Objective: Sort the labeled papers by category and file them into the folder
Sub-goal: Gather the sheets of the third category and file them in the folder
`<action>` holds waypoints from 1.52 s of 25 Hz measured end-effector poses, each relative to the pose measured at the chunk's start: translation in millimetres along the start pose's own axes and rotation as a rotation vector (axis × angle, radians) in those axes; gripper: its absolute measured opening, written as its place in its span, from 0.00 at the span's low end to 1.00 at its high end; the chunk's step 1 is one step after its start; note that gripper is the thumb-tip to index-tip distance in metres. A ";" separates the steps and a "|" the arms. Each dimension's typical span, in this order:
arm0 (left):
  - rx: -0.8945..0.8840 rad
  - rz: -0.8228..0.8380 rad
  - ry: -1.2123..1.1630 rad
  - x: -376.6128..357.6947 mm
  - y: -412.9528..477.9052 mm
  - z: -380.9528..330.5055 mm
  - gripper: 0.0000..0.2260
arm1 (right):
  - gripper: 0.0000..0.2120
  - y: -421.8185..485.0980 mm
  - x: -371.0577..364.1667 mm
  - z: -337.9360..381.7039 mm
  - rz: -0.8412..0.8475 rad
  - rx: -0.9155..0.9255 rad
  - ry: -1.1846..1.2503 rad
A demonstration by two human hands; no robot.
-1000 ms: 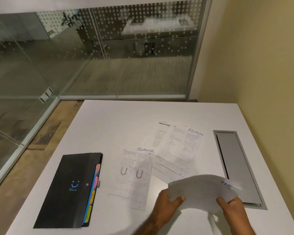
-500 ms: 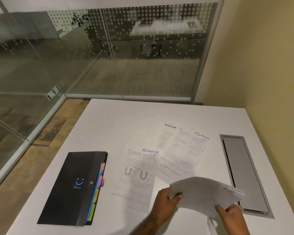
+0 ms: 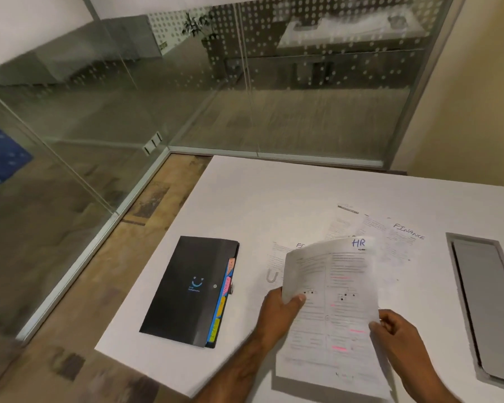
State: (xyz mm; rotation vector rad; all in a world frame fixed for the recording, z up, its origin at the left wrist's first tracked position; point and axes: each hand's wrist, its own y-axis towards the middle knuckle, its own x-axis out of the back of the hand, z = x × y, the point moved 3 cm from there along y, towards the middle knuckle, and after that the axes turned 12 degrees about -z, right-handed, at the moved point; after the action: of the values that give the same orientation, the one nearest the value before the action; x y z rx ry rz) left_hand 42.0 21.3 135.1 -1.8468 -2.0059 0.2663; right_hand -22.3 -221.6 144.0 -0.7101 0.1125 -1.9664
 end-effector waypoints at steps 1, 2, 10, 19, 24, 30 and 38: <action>0.019 -0.008 -0.026 14.1 2.6 2.3 0.05 | 0.09 -2.6 -12.2 7.6 0.014 0.008 0.001; 0.035 -0.021 -0.031 27.8 4.5 5.9 0.05 | 0.08 -4.4 -24.8 12.5 0.026 0.011 0.004; -0.088 -0.316 0.752 187.1 71.1 79.3 0.10 | 0.09 -28.8 -98.8 21.6 0.030 -0.092 -0.030; -0.378 -0.037 1.270 193.5 149.5 102.9 0.32 | 0.07 -66.1 -140.4 18.1 -0.145 -0.188 -0.032; -0.509 -0.096 1.298 193.5 159.9 111.6 0.20 | 0.08 -85.4 -145.4 17.0 -0.206 -0.192 -0.034; -0.493 -0.080 1.359 187.6 161.9 114.3 0.20 | 0.08 -83.0 -143.5 17.8 -0.232 -0.198 -0.038; -0.362 -0.053 1.484 164.7 164.4 102.5 0.27 | 0.08 -77.5 -154.3 14.8 -0.222 -0.210 -0.039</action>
State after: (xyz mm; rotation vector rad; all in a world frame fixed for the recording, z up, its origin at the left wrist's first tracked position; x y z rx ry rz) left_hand 141.5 214.7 3.3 -1.3339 -0.9959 -1.1927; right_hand -25.0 -50.3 118.3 -0.9302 0.2272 -2.1714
